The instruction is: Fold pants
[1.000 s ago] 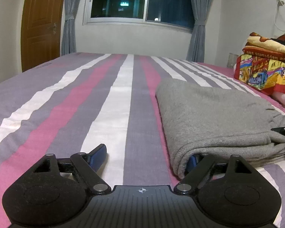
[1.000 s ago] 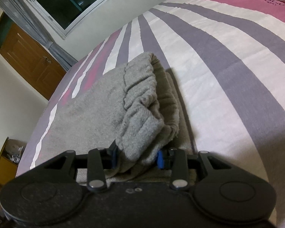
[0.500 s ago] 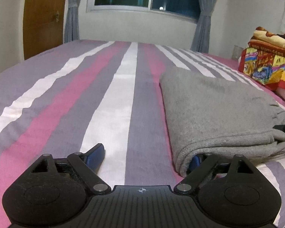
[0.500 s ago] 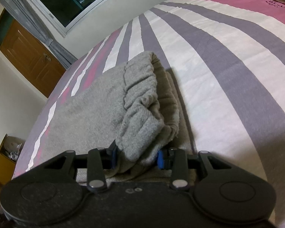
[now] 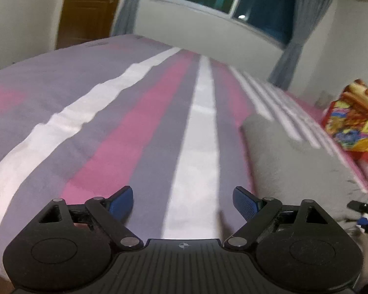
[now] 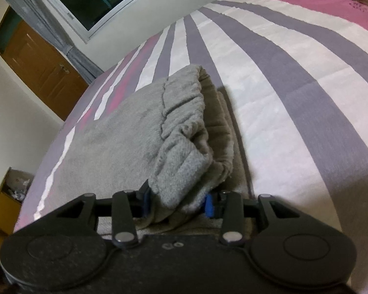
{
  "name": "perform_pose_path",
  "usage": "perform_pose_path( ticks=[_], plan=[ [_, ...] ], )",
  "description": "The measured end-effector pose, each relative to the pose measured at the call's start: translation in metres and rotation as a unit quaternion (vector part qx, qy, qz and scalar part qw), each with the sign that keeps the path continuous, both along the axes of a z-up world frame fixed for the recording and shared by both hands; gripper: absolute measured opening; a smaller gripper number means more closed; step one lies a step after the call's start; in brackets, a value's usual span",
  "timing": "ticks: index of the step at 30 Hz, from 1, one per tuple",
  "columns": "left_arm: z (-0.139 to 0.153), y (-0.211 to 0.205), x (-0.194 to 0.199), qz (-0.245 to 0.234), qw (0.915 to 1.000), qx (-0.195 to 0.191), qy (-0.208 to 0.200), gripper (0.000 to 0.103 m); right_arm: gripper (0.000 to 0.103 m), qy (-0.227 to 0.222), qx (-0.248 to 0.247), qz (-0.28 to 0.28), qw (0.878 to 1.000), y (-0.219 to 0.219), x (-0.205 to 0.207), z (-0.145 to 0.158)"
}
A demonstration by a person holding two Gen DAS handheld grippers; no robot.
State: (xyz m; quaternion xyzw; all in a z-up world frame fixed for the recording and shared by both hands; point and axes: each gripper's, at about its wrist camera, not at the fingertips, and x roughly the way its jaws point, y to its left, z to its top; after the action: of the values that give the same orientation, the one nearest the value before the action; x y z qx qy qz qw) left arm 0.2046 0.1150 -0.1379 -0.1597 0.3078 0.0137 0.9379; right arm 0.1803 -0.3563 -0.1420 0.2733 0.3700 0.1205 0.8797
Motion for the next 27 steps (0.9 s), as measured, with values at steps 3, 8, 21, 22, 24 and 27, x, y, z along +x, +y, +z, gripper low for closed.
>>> perform_pose_path(
  ticks=[3, 8, 21, 22, 24, 27],
  plan=[
    [0.009, -0.019, 0.016, -0.043, 0.9989, 0.003, -0.019, 0.088, 0.079, -0.046, 0.006, -0.039, 0.998, -0.018, -0.018, 0.019],
    [0.007, -0.063, 0.066, -0.101, 0.9946, 0.02, -0.006, 0.088, 0.073, -0.072, -0.06, -0.016, 0.995, -0.014, -0.009, 0.048],
    [-0.007, -0.063, 0.118, -0.139, 0.9897, 0.027, 0.02, 0.092, 0.081, -0.024, -0.122, 0.032, 0.992, -0.004, 0.039, 0.028],
    [-0.006, -0.064, 0.129, -0.143, 0.9891, 0.027, 0.024, 0.092, 0.079, -0.034, -0.118, 0.032, 0.992, -0.003, 0.044, 0.034],
    [-0.007, -0.071, 0.157, -0.155, 0.9863, 0.04, 0.038, 0.092, 0.079, -0.037, -0.124, 0.039, 0.991, 0.002, 0.063, 0.041],
    [-0.007, -0.082, 0.188, -0.168, 0.9835, 0.057, 0.038, 0.092, 0.078, 0.007, -0.171, 0.056, 0.984, 0.014, 0.1, 0.033]
  ],
)
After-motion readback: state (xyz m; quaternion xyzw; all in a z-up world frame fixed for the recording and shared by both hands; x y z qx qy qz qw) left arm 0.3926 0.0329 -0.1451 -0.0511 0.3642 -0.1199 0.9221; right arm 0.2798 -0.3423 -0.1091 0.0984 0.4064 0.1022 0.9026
